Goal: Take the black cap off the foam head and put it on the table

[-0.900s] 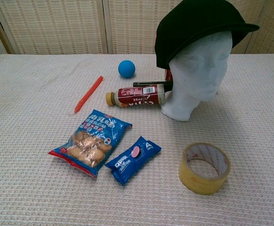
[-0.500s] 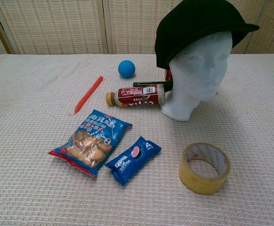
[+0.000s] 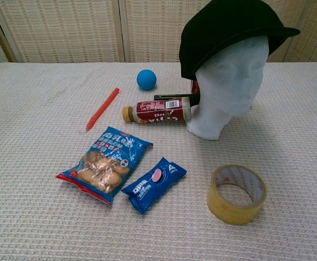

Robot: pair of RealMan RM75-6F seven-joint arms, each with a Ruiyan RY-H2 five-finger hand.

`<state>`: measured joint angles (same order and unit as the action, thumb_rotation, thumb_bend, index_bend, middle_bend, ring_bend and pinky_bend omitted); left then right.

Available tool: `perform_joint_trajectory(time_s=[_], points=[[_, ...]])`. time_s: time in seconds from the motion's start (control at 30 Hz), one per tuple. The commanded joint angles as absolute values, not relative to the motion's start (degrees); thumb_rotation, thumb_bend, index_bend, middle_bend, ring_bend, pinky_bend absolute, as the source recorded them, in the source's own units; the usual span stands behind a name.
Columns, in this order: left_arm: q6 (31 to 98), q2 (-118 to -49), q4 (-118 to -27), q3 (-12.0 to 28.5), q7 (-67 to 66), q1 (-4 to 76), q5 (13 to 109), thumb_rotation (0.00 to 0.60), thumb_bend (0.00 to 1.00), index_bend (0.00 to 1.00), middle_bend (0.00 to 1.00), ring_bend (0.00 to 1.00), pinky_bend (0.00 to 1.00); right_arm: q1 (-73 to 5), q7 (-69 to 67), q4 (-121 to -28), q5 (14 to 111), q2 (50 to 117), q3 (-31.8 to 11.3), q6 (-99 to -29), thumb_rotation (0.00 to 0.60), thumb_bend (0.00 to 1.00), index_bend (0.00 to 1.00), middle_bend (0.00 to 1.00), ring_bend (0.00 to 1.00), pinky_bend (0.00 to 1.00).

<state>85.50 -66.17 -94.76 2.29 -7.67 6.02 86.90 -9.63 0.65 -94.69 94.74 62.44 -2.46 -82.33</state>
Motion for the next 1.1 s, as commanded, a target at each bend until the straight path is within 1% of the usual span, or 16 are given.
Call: perform_joint_trajectory(time_s=[0.03, 0.13, 0.23, 0.53, 0.7, 0.8, 0.97, 1.1], points=[[85.6, -66.1, -94.9, 2.3, -7.8, 6.0, 86.8, 0.600, 0.22, 0.20, 0.16, 0.14, 0.20, -12.3, 1.8, -96.1, 96.0, 62.6, -4.3, -80.8, 0.600, 0.03, 0.22, 0.33, 0.63, 0.74], [85.7, -65.9, -95.1, 2.3, -8.0, 5.9, 86.7, 0.600, 0.22, 0.20, 0.16, 0.14, 0.20, -15.0, 2.8, -97.3, 96.4, 62.5, -5.9, -79.0, 0.600, 0.03, 0.21, 0.33, 0.72, 0.82], [85.8, -65.7, -95.2, 2.2, -8.2, 5.7, 86.6, 0.600, 0.22, 0.20, 0.16, 0.14, 0.20, -17.5, 3.6, -98.5, 96.6, 62.4, -7.5, -77.4, 0.600, 0.03, 0.20, 0.33, 0.76, 0.86], [85.4, -65.5, -95.4, 2.2, -8.5, 5.7, 86.1, 0.600, 0.22, 0.20, 0.16, 0.14, 0.20, -23.4, 7.0, -101.0, 95.2, 62.9, -11.3, -73.5, 0.600, 0.03, 0.20, 0.33, 0.78, 0.86], [85.2, -65.5, -95.3, 2.5, -8.4, 5.9, 85.8, 0.600, 0.22, 0.20, 0.16, 0.14, 0.20, -26.5, 7.8, -100.4, 93.9, 64.6, -12.5, -71.0, 0.600, 0.03, 0.23, 0.33, 0.79, 0.86], [85.1, -65.5, -95.1, 2.5, -8.2, 6.0, 85.8, 0.600, 0.22, 0.20, 0.16, 0.14, 0.20, -28.4, 8.5, -99.4, 93.8, 66.5, -13.1, -70.0, 0.600, 0.03, 0.29, 0.35, 0.80, 0.87], [84.7, -65.5, -95.0, 2.5, -8.1, 5.9, 85.1, 0.600, 0.22, 0.20, 0.16, 0.14, 0.20, -31.0, 9.1, -96.6, 93.5, 70.8, -13.9, -69.9, 0.600, 0.06, 0.42, 0.41, 0.83, 0.87], [84.2, -65.4, -94.6, 2.4, -7.8, 5.8, 84.5, 0.600, 0.22, 0.20, 0.16, 0.14, 0.20, -32.2, 9.0, -94.2, 93.2, 73.7, -14.1, -70.4, 0.600, 0.08, 0.51, 0.47, 0.85, 0.89]])
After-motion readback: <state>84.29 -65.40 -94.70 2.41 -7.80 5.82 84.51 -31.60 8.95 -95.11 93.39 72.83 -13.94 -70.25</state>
